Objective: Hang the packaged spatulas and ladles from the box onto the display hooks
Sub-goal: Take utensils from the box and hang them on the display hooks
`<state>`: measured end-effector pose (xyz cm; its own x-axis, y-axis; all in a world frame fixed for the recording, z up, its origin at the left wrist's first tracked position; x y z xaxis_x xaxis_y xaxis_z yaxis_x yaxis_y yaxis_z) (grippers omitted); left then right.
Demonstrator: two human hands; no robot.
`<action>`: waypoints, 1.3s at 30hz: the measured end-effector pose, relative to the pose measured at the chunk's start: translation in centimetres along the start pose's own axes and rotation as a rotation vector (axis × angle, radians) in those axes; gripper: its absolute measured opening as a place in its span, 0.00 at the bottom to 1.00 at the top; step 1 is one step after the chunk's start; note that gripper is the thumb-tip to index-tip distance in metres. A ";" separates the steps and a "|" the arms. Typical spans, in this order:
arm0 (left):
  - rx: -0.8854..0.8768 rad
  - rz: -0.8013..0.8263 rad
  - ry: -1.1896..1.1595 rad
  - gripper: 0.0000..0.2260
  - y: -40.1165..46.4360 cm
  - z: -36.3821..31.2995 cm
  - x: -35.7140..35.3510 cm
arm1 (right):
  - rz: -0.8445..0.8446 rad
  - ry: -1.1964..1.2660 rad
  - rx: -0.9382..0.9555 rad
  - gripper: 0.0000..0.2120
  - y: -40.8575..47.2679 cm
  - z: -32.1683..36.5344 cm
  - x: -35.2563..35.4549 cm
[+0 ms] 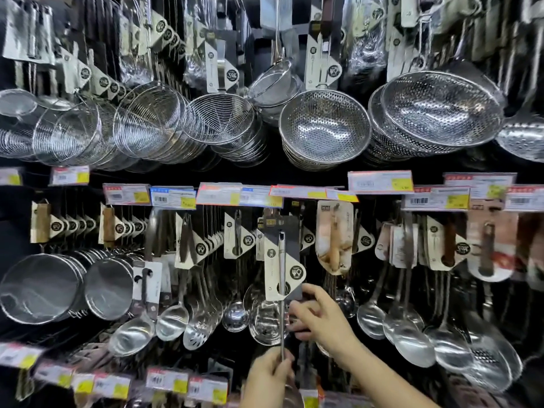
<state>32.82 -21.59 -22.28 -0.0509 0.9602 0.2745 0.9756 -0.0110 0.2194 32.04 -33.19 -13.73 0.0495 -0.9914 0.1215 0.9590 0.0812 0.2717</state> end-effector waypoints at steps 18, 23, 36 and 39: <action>-0.049 0.050 -0.046 0.14 2.0 -2.2 -3.3 | -0.233 0.067 0.019 0.03 2.1 2.2 3.2; -0.046 0.047 -0.039 0.15 2.8 -2.6 -3.5 | -0.250 0.030 0.004 0.04 3.3 2.1 3.8; -0.018 0.065 -0.066 0.15 6.0 -2.2 -5.0 | -0.271 -0.182 -0.088 0.02 6.5 1.3 4.2; 0.005 0.023 -0.073 0.16 7.1 -2.5 -5.5 | -0.279 -0.210 -0.177 0.07 8.2 0.6 4.3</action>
<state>39.49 -27.63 -19.93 -0.0126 0.9775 0.2106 0.9774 -0.0324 0.2088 39.95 -36.77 -10.40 -0.2608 -0.9287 0.2638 0.9617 -0.2259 0.1554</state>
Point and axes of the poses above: each hand's wrist, its own y-axis towards the middle knuckle, its own x-axis out of the back of the hand, z = x × y, the point moved 7 cm from there along y, towards the middle knuckle, and after that the axes turned 1 degree about -z, right-handed, at the moved point
